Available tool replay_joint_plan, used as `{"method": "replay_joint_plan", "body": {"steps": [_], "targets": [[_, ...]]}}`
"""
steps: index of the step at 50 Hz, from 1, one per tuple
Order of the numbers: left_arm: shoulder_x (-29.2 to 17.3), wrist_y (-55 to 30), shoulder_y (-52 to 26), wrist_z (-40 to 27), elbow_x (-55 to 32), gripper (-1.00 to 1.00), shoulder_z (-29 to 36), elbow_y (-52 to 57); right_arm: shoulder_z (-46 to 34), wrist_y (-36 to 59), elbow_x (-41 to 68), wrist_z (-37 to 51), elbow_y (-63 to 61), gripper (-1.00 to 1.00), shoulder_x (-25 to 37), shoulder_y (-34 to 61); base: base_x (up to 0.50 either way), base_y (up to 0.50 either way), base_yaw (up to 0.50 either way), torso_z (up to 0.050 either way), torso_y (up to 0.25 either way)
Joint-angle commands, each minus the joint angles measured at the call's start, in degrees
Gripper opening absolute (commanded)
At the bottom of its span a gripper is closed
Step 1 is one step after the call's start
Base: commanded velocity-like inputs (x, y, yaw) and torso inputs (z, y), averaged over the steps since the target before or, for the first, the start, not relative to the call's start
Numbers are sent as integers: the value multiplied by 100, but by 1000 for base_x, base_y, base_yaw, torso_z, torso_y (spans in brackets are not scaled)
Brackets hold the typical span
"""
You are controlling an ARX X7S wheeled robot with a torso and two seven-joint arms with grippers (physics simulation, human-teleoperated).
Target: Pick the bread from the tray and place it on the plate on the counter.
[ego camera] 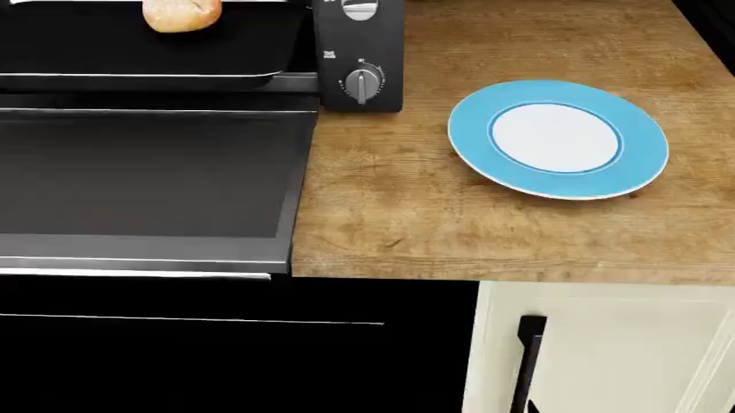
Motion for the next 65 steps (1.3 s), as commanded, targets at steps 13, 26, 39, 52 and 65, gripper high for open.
{"method": "replay_joint_plan", "body": {"steps": [13,26,39,52,65], "targets": [[-654,-74,-58,-821,-637,100,763,3,-337,4,318,356,-42,100,288,-5,0,0,0,0,0],[-307,-834,279,-326,5,100,345,1385,-423,938,35,237,-914,100,294,-116,0,0,0,20,90],[-551,-1818,471,-479,177,100,508,2742,-525,2624,267,257,-2803,100,525,-75,0,0,0,40,174],[-710,-3108,513,-512,269,100,644,4109,-623,4089,436,284,-4195,100,698,292,0,0,0,39,180],[-837,-3988,483,-570,355,100,648,5215,-691,5395,535,341,-5401,100,853,800,0,0,0,39,180]]}}
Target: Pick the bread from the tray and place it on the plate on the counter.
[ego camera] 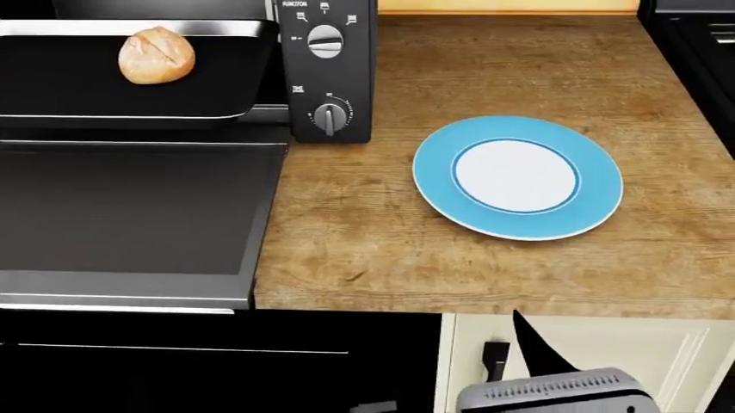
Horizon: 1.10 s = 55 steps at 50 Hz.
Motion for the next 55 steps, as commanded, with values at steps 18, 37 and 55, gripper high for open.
{"method": "replay_joint_plan", "body": {"steps": [18,37,55], "targets": [[32,-1028,124,143,551,100,-174,1614,-530,853,3577,3352,-1559,100,2181,1478,0,222,0,39,180],[876,-757,233,1242,1648,100,-399,1618,-832,722,4714,4333,-1550,100,2771,2278,0,411,0,39,180],[885,-304,435,1153,1362,100,-744,1620,-3912,-841,6177,6490,-1548,100,4141,5135,293,0,0,39,180]]}}
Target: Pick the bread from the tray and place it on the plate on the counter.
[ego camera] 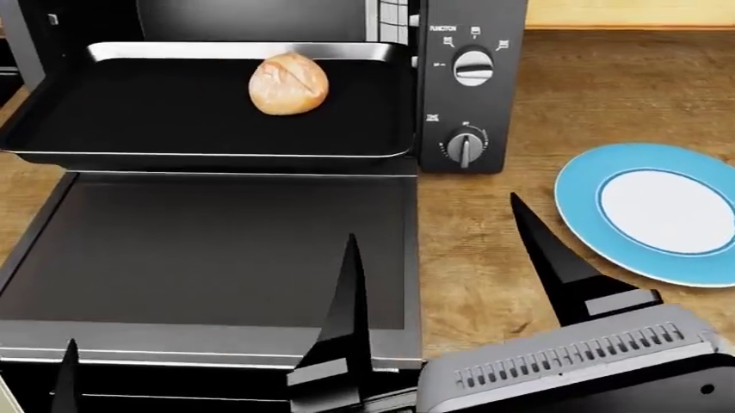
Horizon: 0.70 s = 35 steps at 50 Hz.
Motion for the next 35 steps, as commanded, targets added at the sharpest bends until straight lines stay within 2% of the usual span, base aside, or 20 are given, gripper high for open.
{"method": "replay_joint_plan", "body": {"steps": [1,16,35], "targets": [[203,426,152,153,94,100,-357,-1,-1176,-647,444,718,5,100,424,1165,309,0,0,39,180],[204,574,215,76,171,100,-264,0,-1339,-962,316,668,18,100,642,1143,295,0,0,39,180],[204,625,296,73,232,100,-165,0,-1553,-835,682,567,230,100,536,1594,265,0,0,39,154]]}}
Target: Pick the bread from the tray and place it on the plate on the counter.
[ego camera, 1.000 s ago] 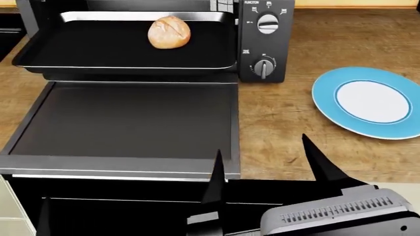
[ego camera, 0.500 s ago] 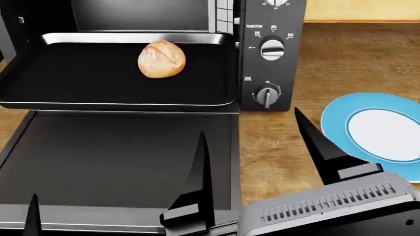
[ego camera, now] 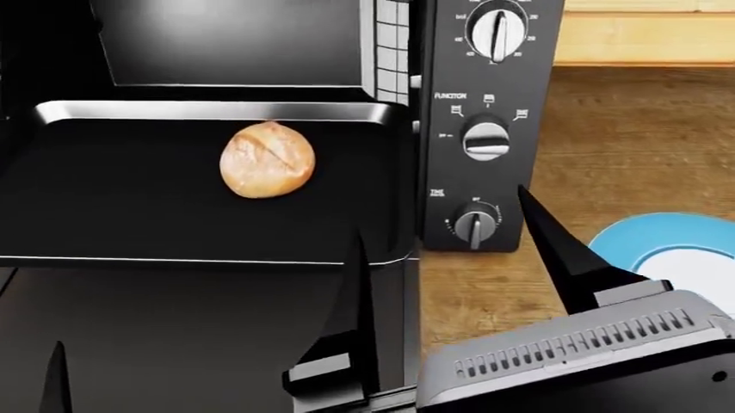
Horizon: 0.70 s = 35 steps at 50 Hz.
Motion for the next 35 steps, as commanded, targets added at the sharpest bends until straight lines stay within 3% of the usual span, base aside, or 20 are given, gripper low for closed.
{"method": "replay_joint_plan", "body": {"steps": [1,9,21,35], "targets": [[166,121,27,139,224,100,-102,0,-7,48,125,-231,182,100,-133,272,164,0,0,21,0],[166,-214,-138,16,333,100,-65,-1,107,-226,415,-721,471,100,-113,321,29,0,0,0,0],[164,-379,-195,-5,8,100,-145,-1,427,-172,1538,-1625,1409,100,-245,1280,0,0,0,0,0],[163,-485,-227,10,32,100,-152,-1,302,-79,1537,-2674,2870,100,-673,1485,0,0,0,0,0]]}}
